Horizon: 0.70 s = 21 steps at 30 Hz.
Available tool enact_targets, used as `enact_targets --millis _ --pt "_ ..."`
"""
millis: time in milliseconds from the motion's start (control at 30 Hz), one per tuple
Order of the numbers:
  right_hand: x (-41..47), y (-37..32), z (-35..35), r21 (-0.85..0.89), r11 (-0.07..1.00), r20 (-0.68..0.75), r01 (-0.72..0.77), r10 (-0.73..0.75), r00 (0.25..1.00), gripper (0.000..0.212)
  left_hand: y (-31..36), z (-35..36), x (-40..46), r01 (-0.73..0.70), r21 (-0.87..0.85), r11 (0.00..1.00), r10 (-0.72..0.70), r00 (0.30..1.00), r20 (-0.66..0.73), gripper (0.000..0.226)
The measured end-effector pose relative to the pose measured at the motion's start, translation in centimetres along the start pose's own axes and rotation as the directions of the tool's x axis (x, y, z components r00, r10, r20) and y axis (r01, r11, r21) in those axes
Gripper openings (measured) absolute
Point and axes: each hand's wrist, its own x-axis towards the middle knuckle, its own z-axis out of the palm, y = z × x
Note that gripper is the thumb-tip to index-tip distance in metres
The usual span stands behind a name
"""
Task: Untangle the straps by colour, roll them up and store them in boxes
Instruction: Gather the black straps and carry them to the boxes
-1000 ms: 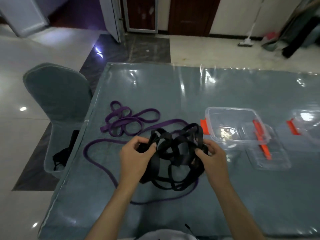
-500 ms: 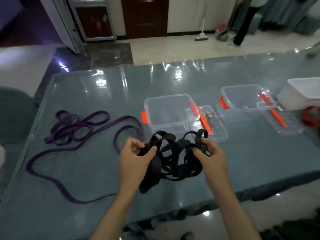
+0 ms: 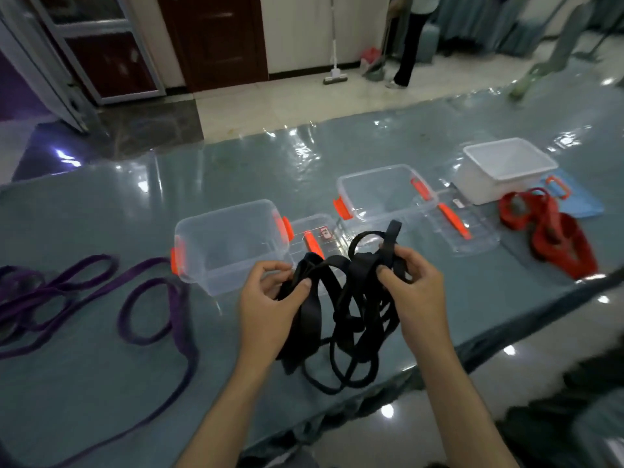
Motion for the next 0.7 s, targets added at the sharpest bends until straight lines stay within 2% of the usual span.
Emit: enact_targets --millis 300,533,600,700 --pt "9.8 -0.9 -7.2 -0.029 0.998 -0.156 0.061 -0.064 0.986 0.030 0.3 12.4 5.9 -0.011 -0.087 0.996 0.024 0.989 0.147 0.033" --pt "17.5 -1.5 -13.3 -0.091 0.988 -0.199 0.121 -0.137 0.970 0.035 1.3 20.4 8.6 0.008 -0.054 0.998 0.000 0.989 0.150 0.031" --pt "20.1 -0.9 -15.3 -0.079 0.990 -0.186 0.116 -0.129 0.974 0.034 1.2 22.7 9.2 0.022 -0.050 0.998 -0.015 0.991 0.135 0.029" --pt "23.5 1.2 -18.0 -0.069 0.995 -0.084 0.069 -0.075 0.994 0.033 0.5 25.7 9.5 0.047 -0.031 0.998 -0.043 0.994 0.097 0.029"
